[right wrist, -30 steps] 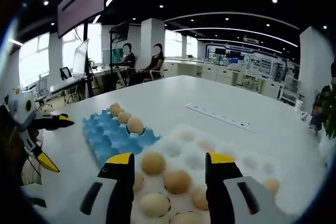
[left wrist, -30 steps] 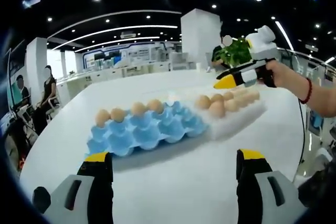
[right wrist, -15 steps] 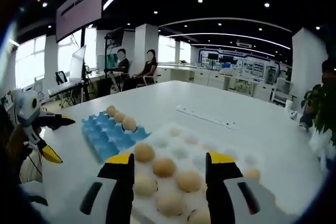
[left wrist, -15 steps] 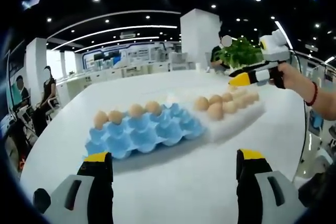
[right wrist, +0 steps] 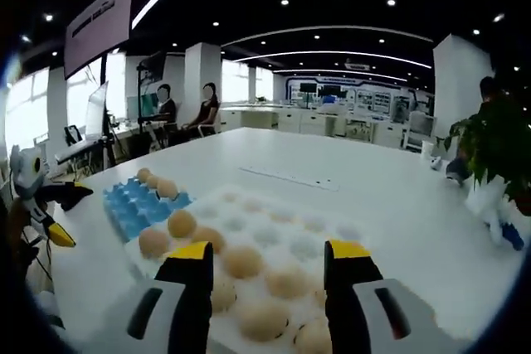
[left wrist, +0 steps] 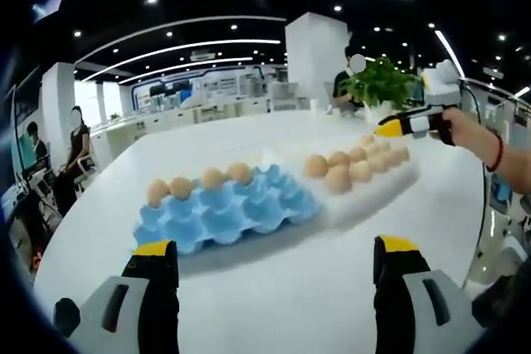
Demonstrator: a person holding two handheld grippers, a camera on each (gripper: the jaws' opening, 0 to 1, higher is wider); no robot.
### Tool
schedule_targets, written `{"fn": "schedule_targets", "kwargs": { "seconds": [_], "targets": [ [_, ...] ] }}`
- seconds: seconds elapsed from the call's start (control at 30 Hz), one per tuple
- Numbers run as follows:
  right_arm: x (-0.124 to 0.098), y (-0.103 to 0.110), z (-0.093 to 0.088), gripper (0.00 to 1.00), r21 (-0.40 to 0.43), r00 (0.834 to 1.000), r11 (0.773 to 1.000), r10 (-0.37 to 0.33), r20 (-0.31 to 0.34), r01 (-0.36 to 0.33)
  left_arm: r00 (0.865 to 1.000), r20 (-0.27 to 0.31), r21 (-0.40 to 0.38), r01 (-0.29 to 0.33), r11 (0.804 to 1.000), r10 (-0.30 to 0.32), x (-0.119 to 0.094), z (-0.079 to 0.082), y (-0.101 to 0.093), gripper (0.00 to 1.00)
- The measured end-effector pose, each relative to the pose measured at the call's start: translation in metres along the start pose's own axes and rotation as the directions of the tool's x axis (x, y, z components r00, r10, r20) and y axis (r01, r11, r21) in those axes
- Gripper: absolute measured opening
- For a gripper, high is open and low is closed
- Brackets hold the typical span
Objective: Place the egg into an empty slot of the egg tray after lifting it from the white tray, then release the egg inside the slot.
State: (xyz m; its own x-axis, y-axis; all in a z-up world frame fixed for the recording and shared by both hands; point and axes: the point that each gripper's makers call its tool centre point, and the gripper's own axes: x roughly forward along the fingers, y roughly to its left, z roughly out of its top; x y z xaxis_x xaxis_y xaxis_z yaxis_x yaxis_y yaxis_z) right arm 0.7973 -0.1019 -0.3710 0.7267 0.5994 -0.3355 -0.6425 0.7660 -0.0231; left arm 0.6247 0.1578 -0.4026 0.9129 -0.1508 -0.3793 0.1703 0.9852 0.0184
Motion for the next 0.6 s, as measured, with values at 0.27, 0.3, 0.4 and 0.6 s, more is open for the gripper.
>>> {"fn": "schedule_targets", "kwargs": {
  "seconds": [0.27,0.3,0.4,0.6],
  "targets": [
    [0.004,-0.029,-0.005,0.55,0.033,0.998,0.997,-0.070,0.003,0.069,1.000,0.008,0.005,-0.001,1.000,0.001,-0.001,0.004,-0.003,1.00],
    [0.008,-0.034,-0.006,0.55,0.031,0.997,0.997,-0.077,0.000,0.077,1.000,0.009,0.005,0.002,1.000,-0.002,0.000,0.003,-0.004,1.00],
    [0.010,-0.039,-0.013,0.55,0.031,0.996,0.995,-0.093,-0.018,0.093,1.000,-0.005,0.020,0.010,1.000,-0.010,0.000,-0.001,-0.005,1.00],
    [0.017,-0.049,-0.020,0.54,0.057,0.993,0.992,-0.109,-0.039,0.111,1.000,-0.018,0.026,-0.004,1.000,0.004,-0.004,-0.004,0.001,1.00]
  ]
}}
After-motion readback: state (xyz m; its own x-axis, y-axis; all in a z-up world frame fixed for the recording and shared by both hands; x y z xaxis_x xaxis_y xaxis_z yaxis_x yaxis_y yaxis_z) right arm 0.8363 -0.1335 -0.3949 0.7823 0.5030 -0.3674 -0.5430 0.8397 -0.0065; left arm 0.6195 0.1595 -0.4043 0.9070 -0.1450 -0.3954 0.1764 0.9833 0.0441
